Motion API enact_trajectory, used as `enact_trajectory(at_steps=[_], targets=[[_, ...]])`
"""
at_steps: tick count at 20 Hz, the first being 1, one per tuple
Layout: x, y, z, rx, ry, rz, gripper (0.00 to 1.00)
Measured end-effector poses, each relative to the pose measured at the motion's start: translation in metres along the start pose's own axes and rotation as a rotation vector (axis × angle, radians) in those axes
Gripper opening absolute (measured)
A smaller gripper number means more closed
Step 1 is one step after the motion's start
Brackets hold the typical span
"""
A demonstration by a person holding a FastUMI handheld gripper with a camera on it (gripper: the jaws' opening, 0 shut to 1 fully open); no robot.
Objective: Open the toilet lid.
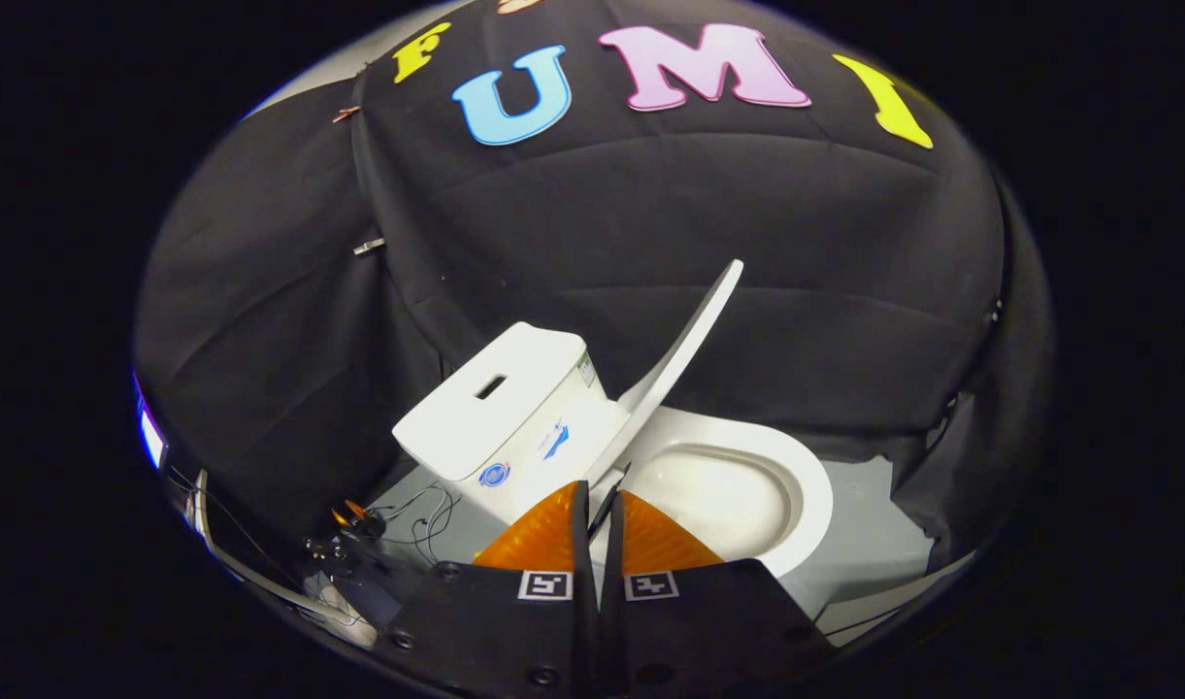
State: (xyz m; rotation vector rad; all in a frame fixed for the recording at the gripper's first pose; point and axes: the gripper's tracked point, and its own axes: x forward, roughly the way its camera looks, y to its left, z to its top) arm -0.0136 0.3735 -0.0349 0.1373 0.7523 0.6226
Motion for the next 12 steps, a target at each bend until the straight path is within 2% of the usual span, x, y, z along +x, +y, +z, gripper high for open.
enact_trajectory(at_steps=[7,12], targets=[[0.025,0.077,0.034,-0.205,-0.116,-0.001,0.05],[0.042,0.129,0.052,-0.287,-0.173,0.039,0.05]])
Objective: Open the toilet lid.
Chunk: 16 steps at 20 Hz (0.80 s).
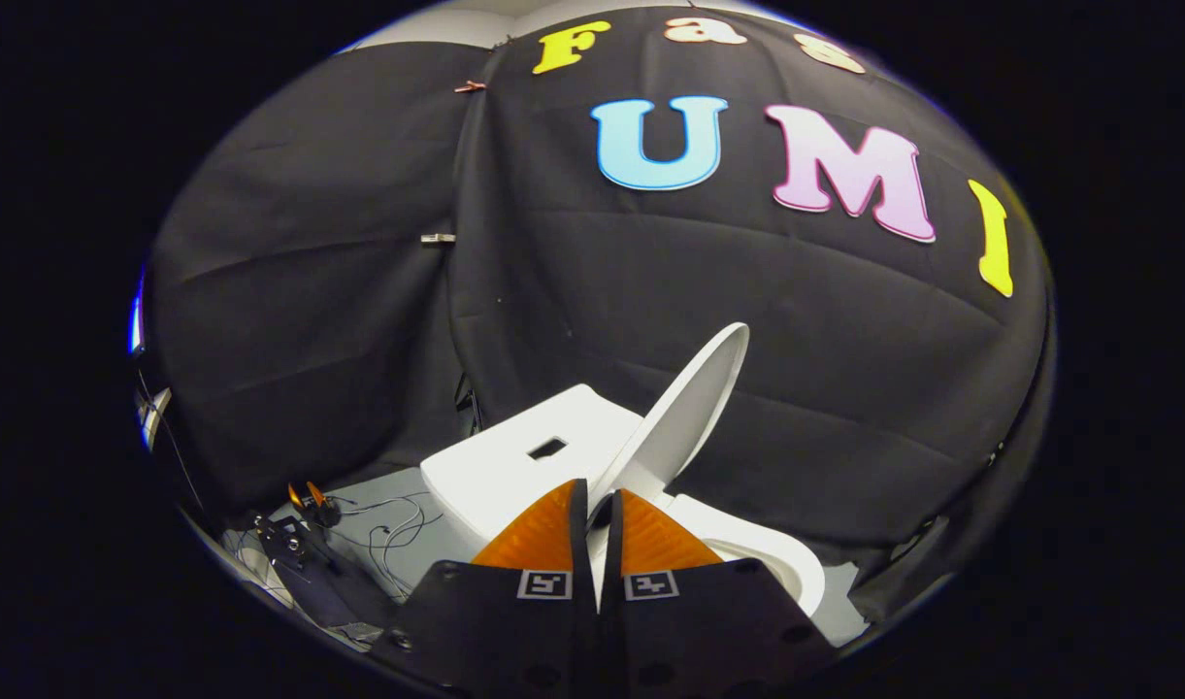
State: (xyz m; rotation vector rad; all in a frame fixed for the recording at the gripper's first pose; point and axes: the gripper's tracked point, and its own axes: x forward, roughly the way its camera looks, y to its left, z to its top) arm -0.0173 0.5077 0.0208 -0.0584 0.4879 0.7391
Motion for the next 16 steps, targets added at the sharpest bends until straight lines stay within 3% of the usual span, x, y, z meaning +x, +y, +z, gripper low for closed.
enact_trajectory(at_steps=[11,16], targets=[[0.045,0.071,0.020,-0.074,-0.046,0.120,0.05],[0.059,0.091,0.026,-0.047,-0.049,0.182,0.06]])
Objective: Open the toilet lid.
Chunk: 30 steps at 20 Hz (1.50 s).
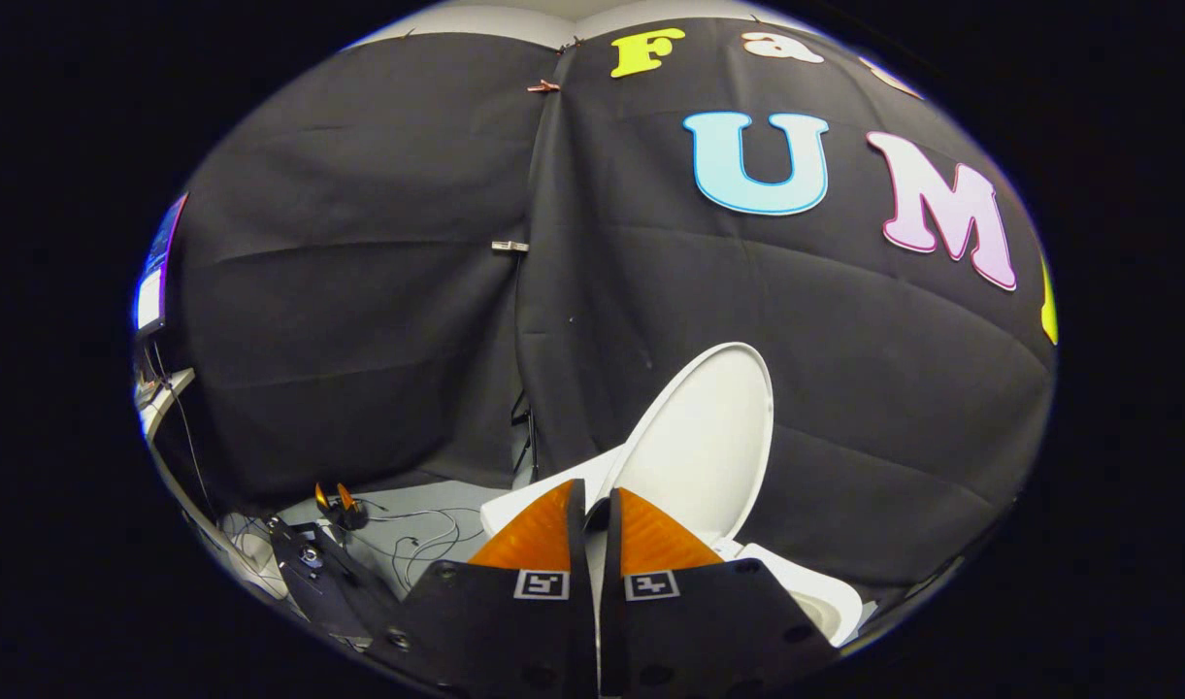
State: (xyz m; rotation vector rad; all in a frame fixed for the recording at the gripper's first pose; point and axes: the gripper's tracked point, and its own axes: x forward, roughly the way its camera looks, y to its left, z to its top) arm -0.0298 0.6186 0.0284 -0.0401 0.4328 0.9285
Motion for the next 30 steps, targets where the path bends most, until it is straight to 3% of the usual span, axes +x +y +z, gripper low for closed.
enact_trajectory(at_steps=[2,4,7,11,12,20,24,30], targets=[[0.003,0.001,0.001,0.013,-0.006,0.011,0.13],[0.003,0.009,-0.002,0.025,0.005,0.041,0.13],[0.011,0.031,-0.022,0.046,0.073,0.125,0.46],[0.014,0.027,-0.033,0.080,0.113,0.129,0.93],[0.016,0.025,-0.035,0.083,0.110,0.125,0.97],[-0.001,0.019,-0.010,0.086,0.056,0.137,1.00],[-0.026,0.000,0.022,0.040,-0.028,0.104,1.00],[-0.098,-0.084,0.066,0.064,-0.162,-0.002,0.99]])
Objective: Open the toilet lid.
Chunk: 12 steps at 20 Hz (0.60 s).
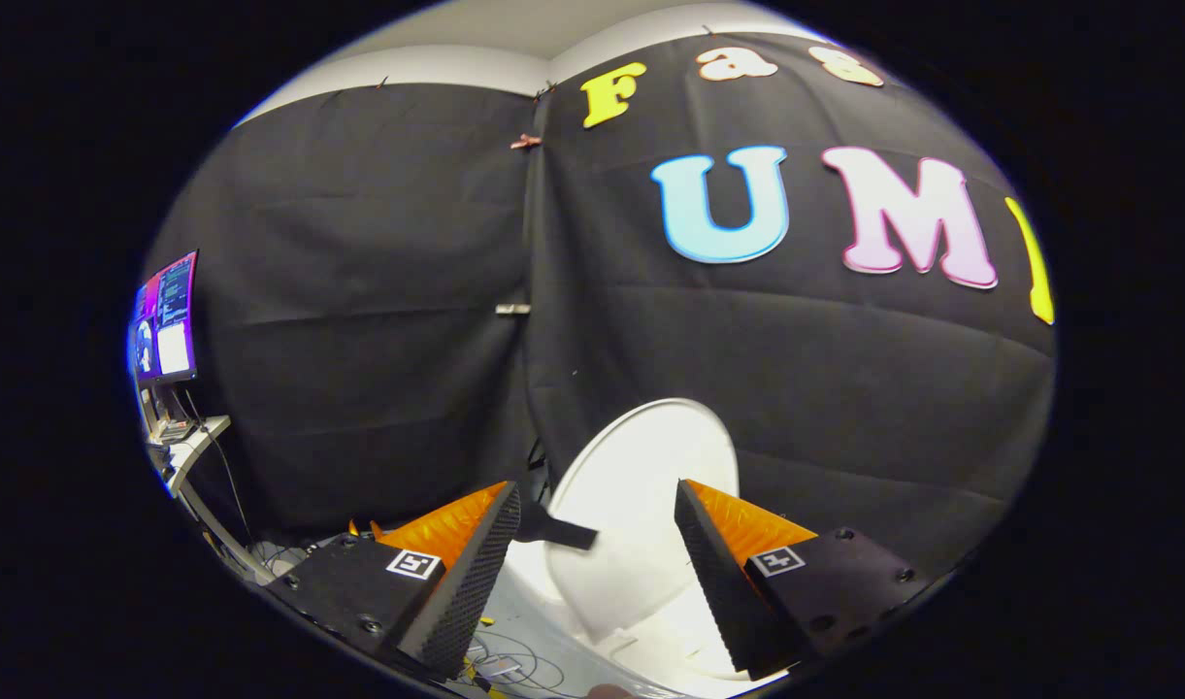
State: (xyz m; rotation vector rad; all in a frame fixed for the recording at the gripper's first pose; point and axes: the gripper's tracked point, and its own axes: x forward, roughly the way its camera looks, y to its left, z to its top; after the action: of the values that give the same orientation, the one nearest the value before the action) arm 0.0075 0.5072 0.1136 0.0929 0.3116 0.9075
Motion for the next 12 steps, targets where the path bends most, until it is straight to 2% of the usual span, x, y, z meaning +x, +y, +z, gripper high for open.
enact_trajectory(at_steps=[4,8,12], targets=[[-0.060,-0.096,0.022,0.021,-0.073,-0.152,0.99],[-0.132,-0.186,0.023,0.027,-0.118,-0.303,0.99],[-0.210,-0.251,0.025,0.002,-0.204,-0.479,0.99]])
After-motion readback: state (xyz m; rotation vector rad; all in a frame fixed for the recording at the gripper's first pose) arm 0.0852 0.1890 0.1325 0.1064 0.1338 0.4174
